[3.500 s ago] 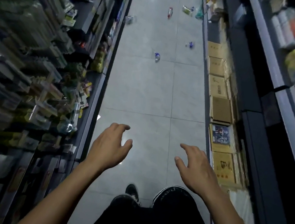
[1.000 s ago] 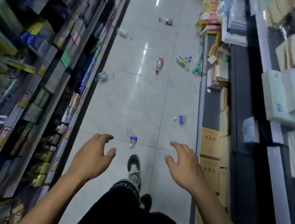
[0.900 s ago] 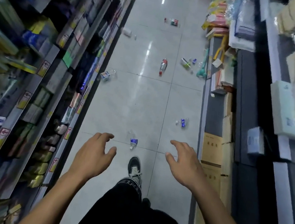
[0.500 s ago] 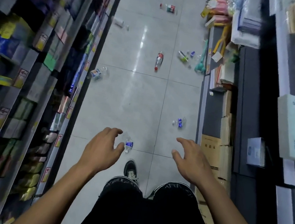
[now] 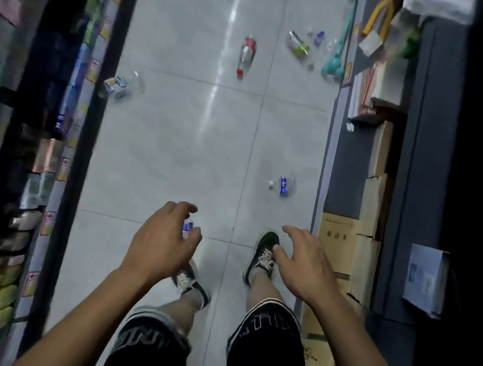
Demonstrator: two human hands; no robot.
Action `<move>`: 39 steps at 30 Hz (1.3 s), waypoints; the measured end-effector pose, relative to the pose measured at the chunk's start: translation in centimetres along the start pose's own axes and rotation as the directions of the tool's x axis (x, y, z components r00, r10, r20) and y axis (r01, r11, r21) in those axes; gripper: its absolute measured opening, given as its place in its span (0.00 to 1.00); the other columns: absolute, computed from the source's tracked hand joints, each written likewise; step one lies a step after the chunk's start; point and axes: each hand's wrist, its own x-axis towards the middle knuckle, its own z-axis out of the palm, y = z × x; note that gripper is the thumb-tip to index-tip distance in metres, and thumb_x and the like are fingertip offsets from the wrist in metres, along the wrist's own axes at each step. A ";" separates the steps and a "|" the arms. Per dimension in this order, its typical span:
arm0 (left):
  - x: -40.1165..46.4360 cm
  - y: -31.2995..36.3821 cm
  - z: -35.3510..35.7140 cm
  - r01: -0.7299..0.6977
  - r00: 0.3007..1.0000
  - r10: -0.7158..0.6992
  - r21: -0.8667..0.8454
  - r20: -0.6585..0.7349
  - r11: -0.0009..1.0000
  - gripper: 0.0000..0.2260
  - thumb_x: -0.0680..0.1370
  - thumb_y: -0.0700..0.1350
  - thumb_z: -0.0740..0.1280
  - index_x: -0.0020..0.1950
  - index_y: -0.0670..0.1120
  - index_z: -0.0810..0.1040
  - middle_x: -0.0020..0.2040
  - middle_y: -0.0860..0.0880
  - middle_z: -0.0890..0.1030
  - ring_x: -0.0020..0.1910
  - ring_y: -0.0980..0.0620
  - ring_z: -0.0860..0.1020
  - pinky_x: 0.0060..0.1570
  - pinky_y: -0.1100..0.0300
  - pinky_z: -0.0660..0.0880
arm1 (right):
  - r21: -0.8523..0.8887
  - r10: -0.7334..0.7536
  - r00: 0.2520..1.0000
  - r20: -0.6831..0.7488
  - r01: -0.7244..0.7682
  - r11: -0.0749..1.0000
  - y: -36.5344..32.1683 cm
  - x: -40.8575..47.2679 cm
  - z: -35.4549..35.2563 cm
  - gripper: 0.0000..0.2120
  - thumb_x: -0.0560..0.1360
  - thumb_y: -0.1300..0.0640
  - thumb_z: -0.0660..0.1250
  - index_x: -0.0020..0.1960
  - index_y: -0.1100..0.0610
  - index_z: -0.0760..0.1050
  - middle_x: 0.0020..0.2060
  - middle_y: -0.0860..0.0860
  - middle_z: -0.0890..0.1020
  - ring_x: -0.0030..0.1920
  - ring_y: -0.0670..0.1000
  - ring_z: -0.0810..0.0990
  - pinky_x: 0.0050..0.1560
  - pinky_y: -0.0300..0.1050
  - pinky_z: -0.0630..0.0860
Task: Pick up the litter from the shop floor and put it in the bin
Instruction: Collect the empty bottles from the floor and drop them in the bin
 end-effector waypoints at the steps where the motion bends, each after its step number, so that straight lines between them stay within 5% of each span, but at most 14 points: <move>1: 2.0 0.1 2.1 0.017 1.000 -0.017 -0.016 0.017 1.000 0.18 0.79 0.53 0.64 0.68 0.54 0.73 0.61 0.55 0.76 0.54 0.55 0.77 0.47 0.57 0.74 | 0.002 0.016 1.000 0.006 -0.016 1.000 1.6 2.3 0.7 0.24 0.81 0.46 0.60 0.75 0.51 0.67 0.70 0.50 0.72 0.70 0.53 0.68 0.67 0.50 0.69; 8: 17.0 -1.8 19.7 -0.053 0.992 0.055 -0.015 0.111 0.998 0.19 0.78 0.52 0.65 0.69 0.51 0.73 0.61 0.51 0.77 0.58 0.50 0.77 0.55 0.50 0.76 | -0.136 0.029 0.999 0.015 -0.027 0.990 12.4 19.5 9.5 0.24 0.80 0.49 0.60 0.75 0.52 0.66 0.69 0.51 0.72 0.69 0.54 0.67 0.64 0.55 0.71; 17: 32.0 -11.7 41.2 -0.079 0.990 0.081 -0.020 0.116 0.997 0.19 0.78 0.51 0.66 0.68 0.51 0.74 0.62 0.49 0.77 0.59 0.47 0.77 0.57 0.47 0.75 | -0.423 -0.140 0.990 0.036 0.142 0.895 24.2 40.8 24.7 0.23 0.78 0.51 0.65 0.72 0.54 0.68 0.66 0.53 0.74 0.63 0.54 0.73 0.56 0.50 0.74; 21: 36.9 -15.6 47.6 -0.059 0.992 0.061 -0.022 0.108 0.998 0.18 0.78 0.51 0.66 0.68 0.52 0.74 0.62 0.50 0.77 0.59 0.49 0.77 0.53 0.50 0.74 | -0.603 -0.273 0.962 -0.013 0.210 0.770 28.0 50.0 29.1 0.28 0.69 0.57 0.70 0.69 0.58 0.70 0.64 0.57 0.74 0.64 0.61 0.71 0.67 0.52 0.68; 25: 41.3 -18.4 51.4 -0.059 0.996 0.060 -0.022 0.063 0.998 0.19 0.77 0.50 0.66 0.69 0.51 0.74 0.63 0.49 0.77 0.59 0.48 0.77 0.54 0.49 0.76 | -0.729 -0.133 0.991 0.026 0.109 0.675 30.6 57.4 31.3 0.52 0.63 0.50 0.76 0.79 0.49 0.52 0.77 0.55 0.59 0.75 0.67 0.55 0.77 0.62 0.51; 31: 42.6 -20.4 52.1 0.005 1.000 -0.007 -0.056 -0.026 0.998 0.20 0.78 0.50 0.66 0.69 0.49 0.74 0.63 0.48 0.76 0.60 0.48 0.77 0.54 0.50 0.74 | -0.761 -0.175 0.983 -0.062 0.067 0.645 30.9 59.2 32.3 0.32 0.66 0.46 0.71 0.67 0.53 0.66 0.60 0.56 0.72 0.59 0.64 0.70 0.69 0.57 0.62; 36: 39.8 -22.0 51.1 0.070 0.991 -0.079 -0.082 -0.107 0.994 0.19 0.76 0.50 0.66 0.66 0.48 0.75 0.60 0.47 0.77 0.60 0.45 0.75 0.56 0.49 0.75 | -0.678 -0.260 0.964 -0.054 0.156 0.719 27.1 56.2 33.4 0.29 0.65 0.44 0.70 0.61 0.56 0.68 0.52 0.56 0.73 0.47 0.60 0.75 0.46 0.47 0.64; 39: 38.7 -24.3 51.2 0.151 0.966 -0.161 -0.065 -0.202 0.986 0.20 0.75 0.49 0.67 0.66 0.46 0.76 0.60 0.44 0.76 0.61 0.42 0.73 0.59 0.48 0.71 | -0.682 -0.343 0.938 0.039 0.276 0.677 23.8 55.1 36.0 0.32 0.66 0.39 0.71 0.62 0.56 0.68 0.51 0.56 0.74 0.46 0.59 0.76 0.41 0.47 0.64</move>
